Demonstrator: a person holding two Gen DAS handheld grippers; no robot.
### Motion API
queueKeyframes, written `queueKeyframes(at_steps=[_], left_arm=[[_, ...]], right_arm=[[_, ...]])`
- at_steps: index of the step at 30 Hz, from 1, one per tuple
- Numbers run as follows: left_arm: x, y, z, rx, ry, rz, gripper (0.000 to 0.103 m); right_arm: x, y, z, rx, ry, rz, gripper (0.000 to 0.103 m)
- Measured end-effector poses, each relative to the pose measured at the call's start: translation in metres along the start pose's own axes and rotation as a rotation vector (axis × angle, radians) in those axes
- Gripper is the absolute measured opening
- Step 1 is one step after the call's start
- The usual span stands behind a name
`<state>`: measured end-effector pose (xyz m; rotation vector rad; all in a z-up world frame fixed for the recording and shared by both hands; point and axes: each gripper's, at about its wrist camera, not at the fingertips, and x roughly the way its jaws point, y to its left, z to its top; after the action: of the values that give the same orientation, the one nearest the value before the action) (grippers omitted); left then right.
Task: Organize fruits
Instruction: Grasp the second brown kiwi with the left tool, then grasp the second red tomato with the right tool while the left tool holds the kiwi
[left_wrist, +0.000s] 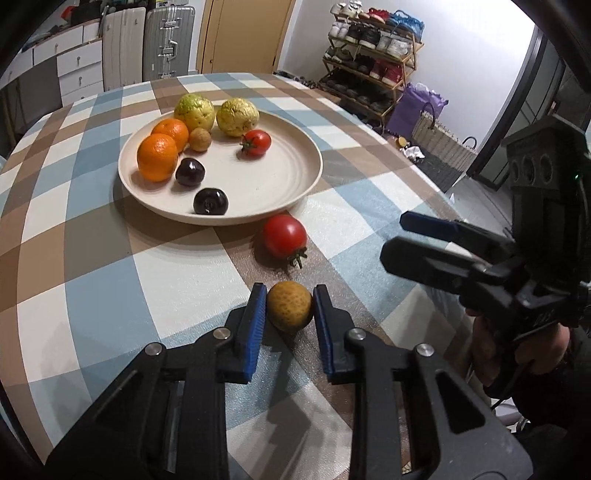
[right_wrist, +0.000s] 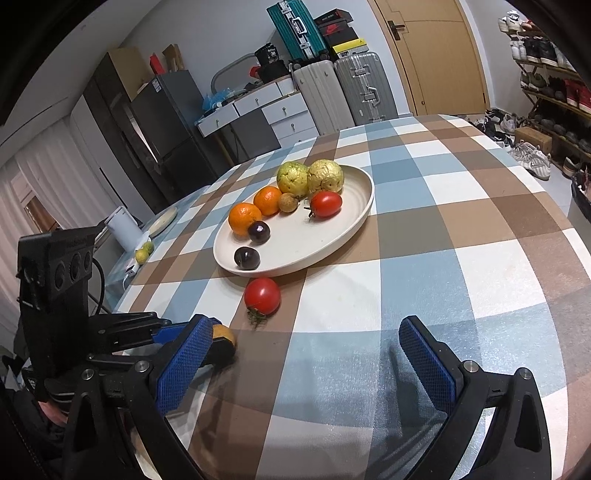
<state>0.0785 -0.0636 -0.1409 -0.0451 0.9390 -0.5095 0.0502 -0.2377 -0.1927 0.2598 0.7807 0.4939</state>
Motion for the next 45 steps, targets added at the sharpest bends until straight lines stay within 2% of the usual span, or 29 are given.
queueKeyframes(at_steps=[9,18,22,31,34,36,38,45], left_arm=[[-0.019,0.024,0.0,-0.053,-0.06,-0.014,0.023],[-0.035,0.053,-0.007,-0.11,-0.1,-0.02,0.023],[-0.039,0.064,-0.009,-0.129,-0.107,-0.032,0.023],[-0.04,0.076,-0.016,-0.151,-0.109,-0.064,0.023],[-0.037,0.075,-0.016,-0.15,-0.103,-0.071,0.023],[-0.035,0.075,-0.015,-0.148,-0.103,-0.074,0.023],[-0.035,0.075,-0.013,-0.146,-0.104,-0.075,0.023],[-0.034,0.075,-0.01,-0.152,-0.099,-0.058,0.023]], right_arm=[[0.008,0.006,0.004,-0.016,0.034,-0.008,0.103],[0.03,0.027,0.009,-0.063,0.087,0.027,0.103],[0.043,0.034,0.013,-0.065,0.106,0.016,0.102],[0.065,0.043,0.019,-0.068,0.141,-0.016,0.077],[0.07,0.046,0.019,-0.081,0.163,-0.011,0.06],[0.072,0.047,0.019,-0.094,0.171,-0.021,0.042],[0.073,0.045,0.019,-0.084,0.187,-0.008,0.029],[0.066,0.045,0.018,-0.077,0.16,0.008,0.029]])
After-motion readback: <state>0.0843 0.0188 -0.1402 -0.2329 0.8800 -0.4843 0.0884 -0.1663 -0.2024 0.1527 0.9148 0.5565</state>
